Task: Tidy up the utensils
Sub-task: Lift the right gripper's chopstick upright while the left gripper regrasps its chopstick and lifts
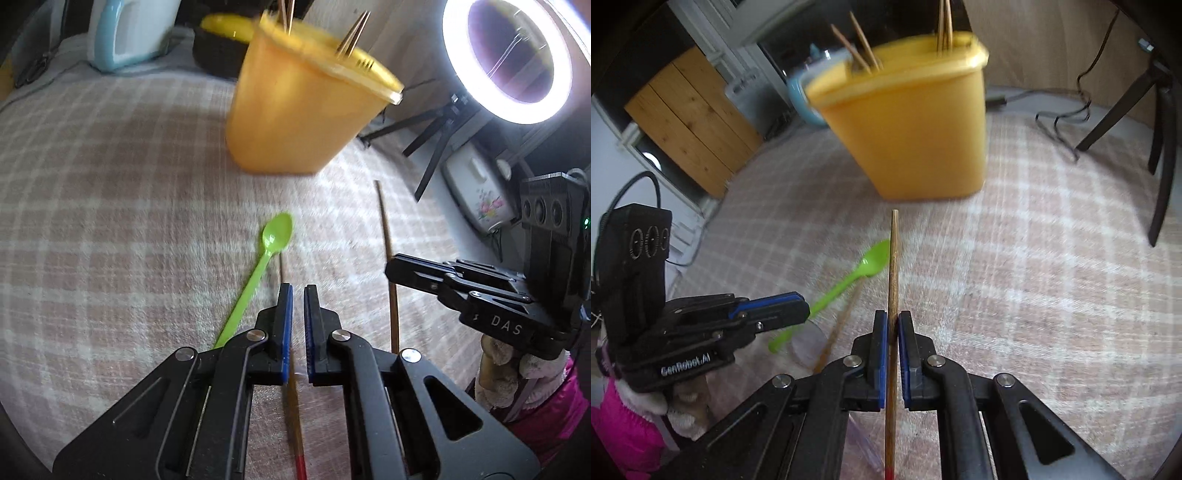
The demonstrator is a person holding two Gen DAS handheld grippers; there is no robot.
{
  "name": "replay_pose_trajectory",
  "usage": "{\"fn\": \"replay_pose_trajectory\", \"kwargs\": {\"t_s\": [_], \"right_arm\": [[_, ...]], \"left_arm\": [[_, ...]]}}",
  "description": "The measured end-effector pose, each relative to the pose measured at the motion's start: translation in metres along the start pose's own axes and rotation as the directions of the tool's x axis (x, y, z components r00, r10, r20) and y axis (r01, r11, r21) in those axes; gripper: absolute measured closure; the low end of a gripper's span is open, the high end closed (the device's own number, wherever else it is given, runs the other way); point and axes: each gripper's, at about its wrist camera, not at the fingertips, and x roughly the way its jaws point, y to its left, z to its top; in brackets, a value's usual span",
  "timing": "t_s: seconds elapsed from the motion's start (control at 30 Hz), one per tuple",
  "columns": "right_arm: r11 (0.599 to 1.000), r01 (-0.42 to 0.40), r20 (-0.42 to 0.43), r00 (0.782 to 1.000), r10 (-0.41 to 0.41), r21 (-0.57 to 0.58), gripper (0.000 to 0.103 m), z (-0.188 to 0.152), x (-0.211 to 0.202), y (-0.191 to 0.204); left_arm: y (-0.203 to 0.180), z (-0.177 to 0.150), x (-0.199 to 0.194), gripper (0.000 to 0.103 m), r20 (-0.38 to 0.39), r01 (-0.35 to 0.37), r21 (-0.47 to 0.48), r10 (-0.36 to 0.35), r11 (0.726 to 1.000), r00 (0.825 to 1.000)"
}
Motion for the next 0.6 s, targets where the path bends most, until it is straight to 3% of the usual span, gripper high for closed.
{"fn": "replay_pose_trajectory", "kwargs": {"t_s": [0.17,0.3,0.37,0.43,0.57,0.6], "right_arm": [[1.000,-0.006,0.085,0.996,0.005,0.016,0.100,-0.002,-0.029,-0.005],[1.000,-0.003,0.105,0.995,0.001,0.021,0.100,0.000,-0.037,-0.004],[1.000,0.001,0.107,0.994,-0.003,0.018,0.100,-0.001,-0.039,-0.002],[1.000,-0.002,0.108,0.994,0.000,0.018,0.100,-0.001,-0.040,-0.002],[1.000,-0.005,0.110,0.994,0.003,0.022,0.100,0.001,-0.038,0.000],[1.000,-0.005,0.111,0.994,0.003,0.021,0.100,0.000,-0.038,0.000]], "left_arm": [[-0.001,0.008,-0.010,0.100,0.022,-0.006,0.015,0.006,1.000,1.000],[-0.003,0.011,0.004,0.099,-0.051,-0.019,0.026,0.020,0.999,0.999],[-0.007,0.012,0.018,0.098,-0.097,-0.062,0.053,0.067,0.997,0.993],[-0.011,0.011,0.038,0.080,-0.165,-0.106,0.084,0.119,0.991,0.979],[-0.016,0.004,0.067,0.080,-0.209,-0.186,0.166,0.218,0.969,0.953],[-0.019,0.004,0.067,0.080,-0.178,-0.190,0.185,0.223,0.964,0.958]]}}
